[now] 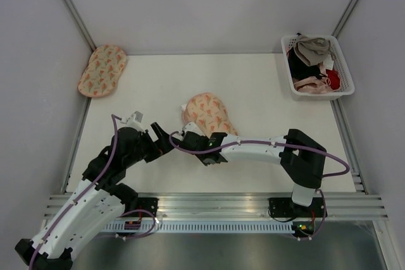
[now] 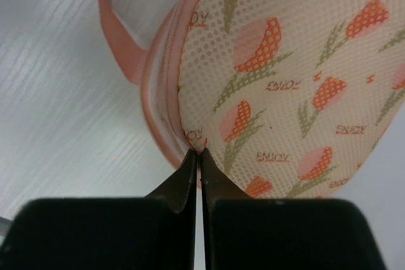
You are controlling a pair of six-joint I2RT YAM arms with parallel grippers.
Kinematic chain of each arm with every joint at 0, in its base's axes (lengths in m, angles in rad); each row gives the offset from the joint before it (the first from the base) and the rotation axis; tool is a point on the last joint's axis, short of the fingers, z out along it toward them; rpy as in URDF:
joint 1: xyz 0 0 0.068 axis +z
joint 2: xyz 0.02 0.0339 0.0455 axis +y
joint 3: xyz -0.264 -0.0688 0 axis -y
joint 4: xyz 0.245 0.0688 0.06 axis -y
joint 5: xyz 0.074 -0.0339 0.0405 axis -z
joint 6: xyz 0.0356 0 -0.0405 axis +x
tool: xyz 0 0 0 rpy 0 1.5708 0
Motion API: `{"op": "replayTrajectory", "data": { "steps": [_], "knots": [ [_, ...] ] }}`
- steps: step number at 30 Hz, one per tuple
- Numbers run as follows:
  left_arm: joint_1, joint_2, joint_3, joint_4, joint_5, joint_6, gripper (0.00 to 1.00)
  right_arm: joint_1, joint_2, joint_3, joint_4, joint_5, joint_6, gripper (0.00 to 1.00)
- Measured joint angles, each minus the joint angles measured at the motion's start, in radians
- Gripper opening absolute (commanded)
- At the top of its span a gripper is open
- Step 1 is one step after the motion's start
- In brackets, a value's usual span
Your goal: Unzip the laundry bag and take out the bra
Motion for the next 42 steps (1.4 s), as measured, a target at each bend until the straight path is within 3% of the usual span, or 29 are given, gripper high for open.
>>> {"op": "replayTrajectory", "data": {
  "steps": [8,13,18,21,22,23,25,27,30,35,42],
  "knots": [
    [0.000,-0.013,-0.003,0.000,0.000,-0.003,1.00,0.000,-0.044,0.010,-0.026,0.127,0.024,0.00],
    [0.000,-0.010,-0.003,0.000,0.002,-0.003,1.00,-0.016,-0.250,-0.003,-0.059,0.239,0.138,0.00],
    [0.000,0.006,-0.003,0.000,0.019,-0.003,1.00,-0.226,-0.469,-0.032,-0.155,0.438,0.393,0.00],
    [0.000,0.010,-0.003,0.000,0.033,-0.003,1.00,-0.379,-0.509,-0.107,-0.181,0.515,0.480,0.29],
    [0.000,0.013,-0.003,0.000,0.038,-0.003,1.00,-0.418,-0.499,-0.130,-0.188,0.526,0.502,0.48],
    [0.000,0.017,-0.003,0.000,0.045,-0.003,1.00,-0.447,-0.480,-0.146,-0.194,0.533,0.523,0.58],
    [0.000,0.026,-0.003,0.000,0.060,-0.003,1.00,-0.490,-0.417,-0.153,-0.215,0.544,0.540,0.70],
    [0.000,0.029,-0.003,0.000,0.067,-0.003,1.00,-0.502,-0.372,-0.153,-0.216,0.541,0.541,0.70],
    [0.000,0.026,-0.003,0.000,0.084,-0.003,1.00,-0.483,-0.398,-0.178,-0.126,0.473,0.453,0.77],
    [0.000,0.014,-0.003,0.000,0.090,-0.003,1.00,-0.470,-0.530,-0.233,0.076,0.184,0.280,0.84],
    [0.000,-0.005,-0.003,0.000,0.111,-0.003,1.00,-0.615,-0.337,-0.251,0.343,-0.336,0.165,0.83]
  ]
}}
